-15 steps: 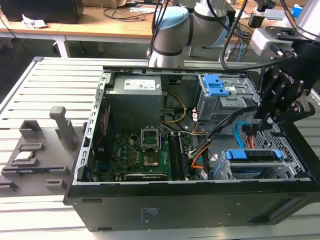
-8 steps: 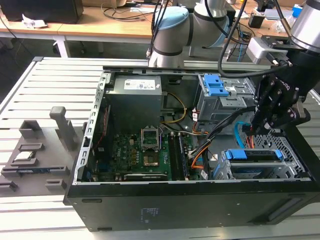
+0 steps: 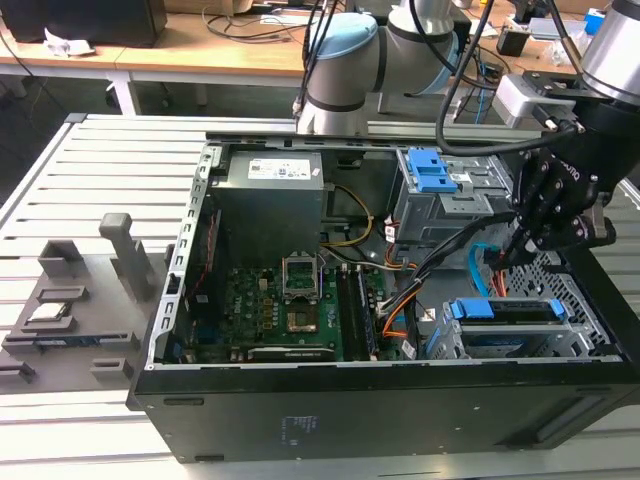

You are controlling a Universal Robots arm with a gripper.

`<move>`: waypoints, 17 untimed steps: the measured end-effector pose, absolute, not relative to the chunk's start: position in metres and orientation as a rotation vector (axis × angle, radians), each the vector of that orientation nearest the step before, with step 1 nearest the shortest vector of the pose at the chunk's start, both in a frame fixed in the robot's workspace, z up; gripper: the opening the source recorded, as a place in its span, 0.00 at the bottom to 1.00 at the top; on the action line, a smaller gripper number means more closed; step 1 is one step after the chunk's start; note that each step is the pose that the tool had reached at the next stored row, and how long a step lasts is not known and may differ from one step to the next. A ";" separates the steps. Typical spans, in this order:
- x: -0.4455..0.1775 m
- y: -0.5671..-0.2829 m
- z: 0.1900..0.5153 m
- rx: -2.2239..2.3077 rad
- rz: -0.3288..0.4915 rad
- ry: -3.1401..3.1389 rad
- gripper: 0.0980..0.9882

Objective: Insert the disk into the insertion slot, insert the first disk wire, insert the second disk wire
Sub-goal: 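Insert the first disk wire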

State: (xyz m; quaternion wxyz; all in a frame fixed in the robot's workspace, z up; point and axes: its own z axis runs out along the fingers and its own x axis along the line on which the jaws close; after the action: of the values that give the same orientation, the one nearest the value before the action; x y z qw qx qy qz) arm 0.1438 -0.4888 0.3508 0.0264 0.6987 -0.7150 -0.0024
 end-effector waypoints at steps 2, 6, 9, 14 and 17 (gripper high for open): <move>0.144 -0.491 0.351 2.159 -0.008 -2.209 0.08; 0.144 -0.521 0.351 2.159 -0.008 -2.209 0.08; 0.144 -0.532 0.350 2.159 -0.008 -2.209 0.08; 0.147 -0.533 0.346 2.159 -0.008 -2.209 0.08; 0.148 -0.533 0.344 2.159 -0.008 -2.209 0.08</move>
State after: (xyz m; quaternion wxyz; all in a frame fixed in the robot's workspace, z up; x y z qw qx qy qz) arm 0.1477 -0.5331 0.3439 0.0264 0.6987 -0.7149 -0.0024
